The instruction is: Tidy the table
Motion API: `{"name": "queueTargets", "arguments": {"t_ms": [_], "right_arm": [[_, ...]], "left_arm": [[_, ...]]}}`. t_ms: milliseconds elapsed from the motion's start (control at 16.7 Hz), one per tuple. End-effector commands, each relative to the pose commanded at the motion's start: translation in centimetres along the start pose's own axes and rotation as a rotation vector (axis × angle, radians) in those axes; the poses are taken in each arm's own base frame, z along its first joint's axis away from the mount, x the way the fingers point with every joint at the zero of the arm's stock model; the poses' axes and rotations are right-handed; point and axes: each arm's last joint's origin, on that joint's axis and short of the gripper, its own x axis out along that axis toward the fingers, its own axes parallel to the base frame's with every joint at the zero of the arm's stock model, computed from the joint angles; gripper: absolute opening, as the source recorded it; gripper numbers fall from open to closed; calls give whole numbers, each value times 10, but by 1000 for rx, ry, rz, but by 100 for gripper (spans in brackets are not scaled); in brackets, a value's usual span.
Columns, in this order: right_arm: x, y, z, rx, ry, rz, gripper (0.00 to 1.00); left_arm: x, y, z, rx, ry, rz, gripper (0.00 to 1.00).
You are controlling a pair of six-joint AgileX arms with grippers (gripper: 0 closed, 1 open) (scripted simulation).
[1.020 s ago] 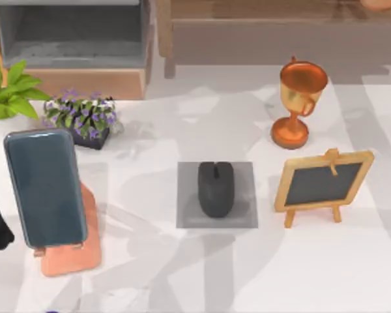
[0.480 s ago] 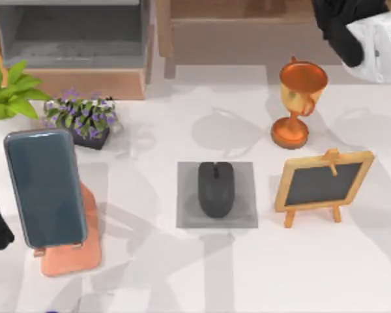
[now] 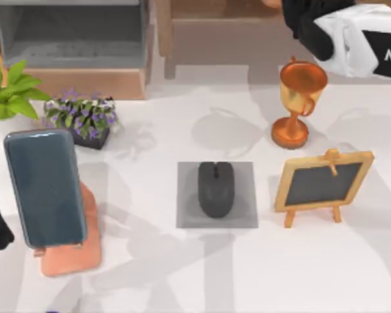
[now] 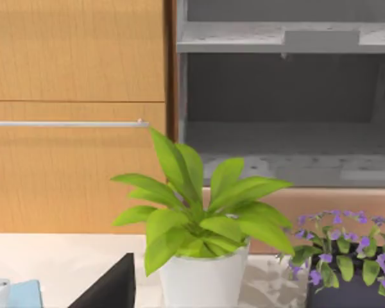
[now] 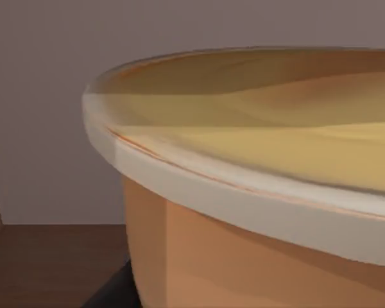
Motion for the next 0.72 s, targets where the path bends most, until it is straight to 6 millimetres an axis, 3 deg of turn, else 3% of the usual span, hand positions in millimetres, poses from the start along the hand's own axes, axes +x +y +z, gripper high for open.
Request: {"name": "queueTargets", "arguments": {"t_ms": [600, 720], "right_arm": [[0, 0, 0, 0, 0, 0, 0], [0, 0, 0, 0, 0, 0, 15]], "left_arm": [[0, 0, 0, 0, 0, 0, 100], [0, 0, 0, 0, 0, 0, 100]]}}
